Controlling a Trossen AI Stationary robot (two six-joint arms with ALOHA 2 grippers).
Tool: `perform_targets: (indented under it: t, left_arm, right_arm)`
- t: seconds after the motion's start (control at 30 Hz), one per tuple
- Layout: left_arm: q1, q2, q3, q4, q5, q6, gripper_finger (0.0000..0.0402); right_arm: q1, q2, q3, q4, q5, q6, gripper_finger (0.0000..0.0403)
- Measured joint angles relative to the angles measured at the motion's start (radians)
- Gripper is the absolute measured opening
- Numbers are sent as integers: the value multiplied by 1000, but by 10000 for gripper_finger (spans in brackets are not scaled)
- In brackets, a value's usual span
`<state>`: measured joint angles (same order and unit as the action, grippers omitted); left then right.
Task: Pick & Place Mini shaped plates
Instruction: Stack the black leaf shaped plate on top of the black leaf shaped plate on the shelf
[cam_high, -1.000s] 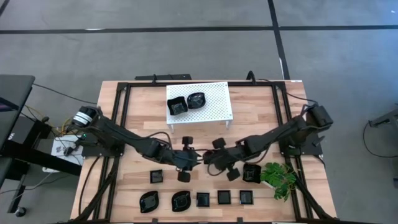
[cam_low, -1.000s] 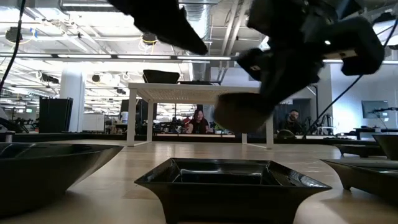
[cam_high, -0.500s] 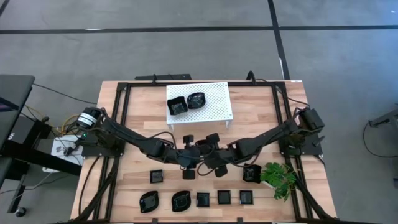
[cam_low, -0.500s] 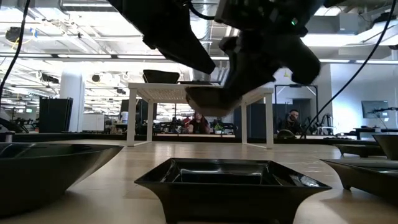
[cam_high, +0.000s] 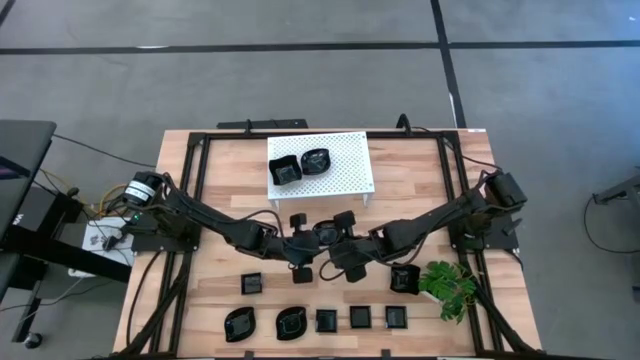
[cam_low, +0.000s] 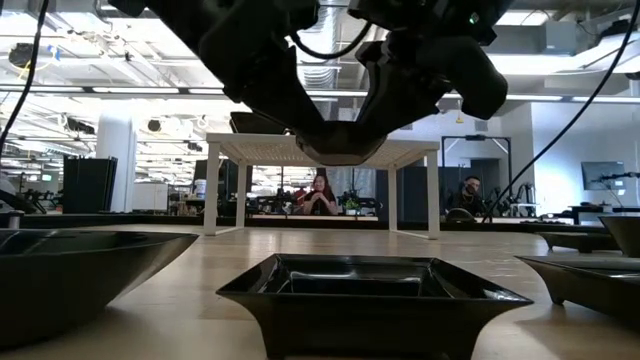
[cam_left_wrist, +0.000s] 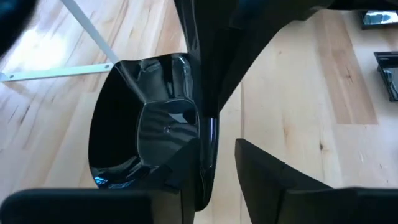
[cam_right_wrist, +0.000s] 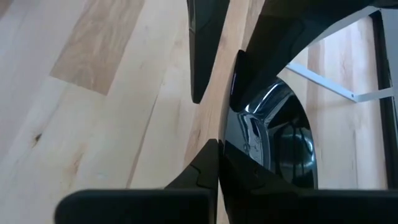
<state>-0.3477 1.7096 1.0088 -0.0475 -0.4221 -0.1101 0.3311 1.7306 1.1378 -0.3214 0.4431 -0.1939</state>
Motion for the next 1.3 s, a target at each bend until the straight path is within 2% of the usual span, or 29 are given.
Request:
perform_targets:
  t: [0.3,0.57,0.87,1.03,1.17,1.3]
  left_arm:
    - [17,1,-2,0,0,20,88]
    - [19,2,-3,6,2,53,10]
    - [-8,2,-3,12,-1,45,7]
    - [-45,2,-3,16,-3,42,7]
    - [-69,-3,3,18,-27,11,7]
    - [-85,-33,32,23,-63,51,8]
  right_arm:
    - [-3,-2,0,19,0,-47,16]
    - [-5,-2,0,19,2,-52,42]
    - [22,-2,16,-12,8,-101,76]
    - [65,-2,126,-210,36,-99,88]
    - [103,-3,245,-512,145,-27,83]
    - [129,-17,299,-823,180,107,71]
